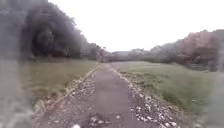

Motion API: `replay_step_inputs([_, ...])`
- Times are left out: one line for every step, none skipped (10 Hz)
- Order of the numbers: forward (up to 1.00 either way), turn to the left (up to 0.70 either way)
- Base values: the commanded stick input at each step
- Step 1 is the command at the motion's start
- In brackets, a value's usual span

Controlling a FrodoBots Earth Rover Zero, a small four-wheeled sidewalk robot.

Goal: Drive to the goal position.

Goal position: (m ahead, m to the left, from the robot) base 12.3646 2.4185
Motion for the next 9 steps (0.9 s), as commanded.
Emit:
replay_step_inputs([0.85,0.00])
replay_step_inputs([0.85,0.00])
replay_step_inputs([0.85,0.00])
replay_step_inputs([0.85,0.00])
replay_step_inputs([0.85,0.00])
replay_step_inputs([0.85,0.00])
replay_step_inputs([0.85,0.00])
replay_step_inputs([0.85,0.00])
replay_step_inputs([0.85,0.00])
